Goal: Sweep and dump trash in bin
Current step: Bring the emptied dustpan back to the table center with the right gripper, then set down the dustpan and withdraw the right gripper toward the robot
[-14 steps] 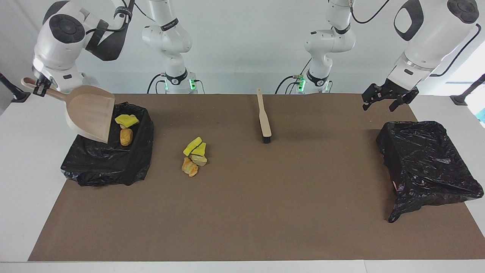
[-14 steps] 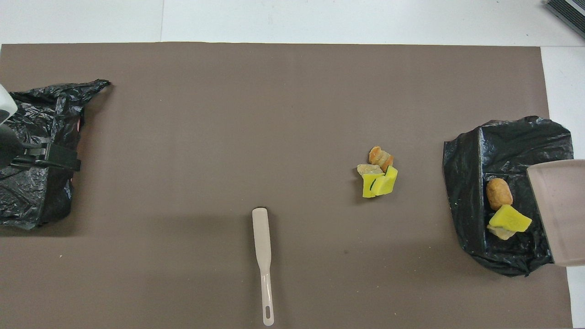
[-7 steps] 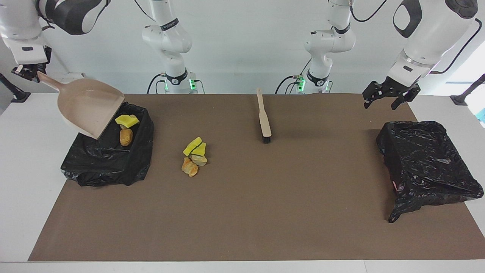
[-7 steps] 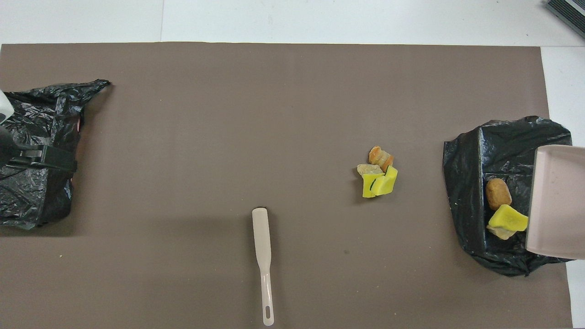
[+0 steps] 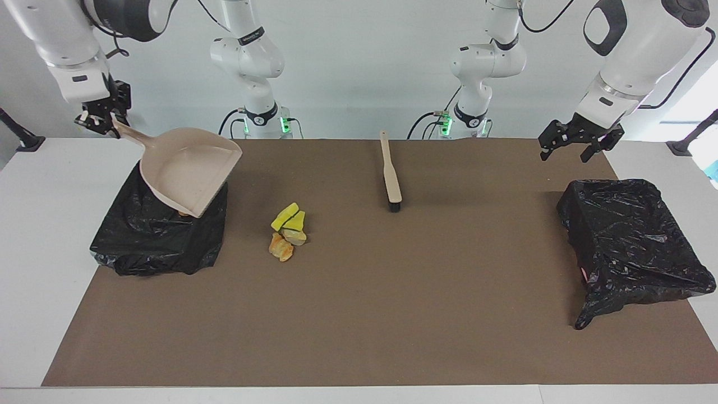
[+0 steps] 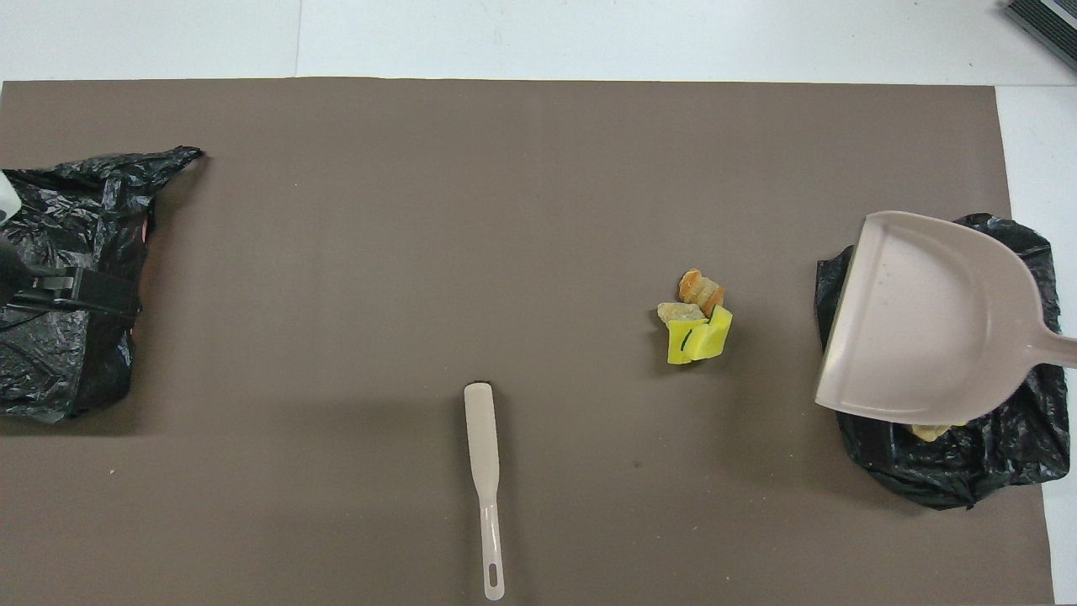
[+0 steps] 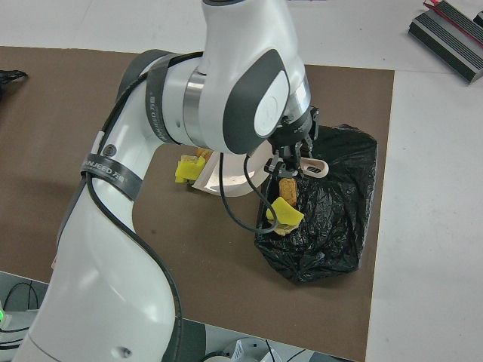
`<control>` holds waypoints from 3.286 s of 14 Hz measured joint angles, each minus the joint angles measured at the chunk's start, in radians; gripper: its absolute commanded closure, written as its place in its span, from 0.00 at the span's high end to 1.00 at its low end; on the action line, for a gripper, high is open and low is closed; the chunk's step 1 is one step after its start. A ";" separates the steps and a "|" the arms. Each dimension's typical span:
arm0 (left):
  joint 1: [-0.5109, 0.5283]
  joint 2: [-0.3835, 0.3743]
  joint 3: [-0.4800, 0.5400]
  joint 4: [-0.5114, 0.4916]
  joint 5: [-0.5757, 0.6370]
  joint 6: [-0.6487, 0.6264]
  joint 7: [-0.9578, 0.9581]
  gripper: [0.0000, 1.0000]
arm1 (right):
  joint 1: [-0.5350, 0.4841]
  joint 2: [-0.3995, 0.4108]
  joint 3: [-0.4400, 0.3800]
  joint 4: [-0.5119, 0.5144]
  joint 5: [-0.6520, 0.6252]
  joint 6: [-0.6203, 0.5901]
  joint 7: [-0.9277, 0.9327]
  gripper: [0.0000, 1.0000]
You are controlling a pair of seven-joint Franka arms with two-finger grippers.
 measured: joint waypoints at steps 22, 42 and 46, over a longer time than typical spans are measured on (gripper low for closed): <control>0.000 0.000 0.000 0.000 0.001 0.000 0.000 1.00 | 0.610 0.620 0.121 0.277 0.256 0.480 1.660 0.00; 0.000 0.000 0.000 0.000 0.001 0.000 0.000 1.00 | 0.656 0.703 0.112 0.236 0.253 0.677 1.797 1.00; 0.000 0.000 0.000 0.000 0.001 0.000 0.000 1.00 | 0.654 0.629 0.112 0.241 0.253 0.585 1.797 1.00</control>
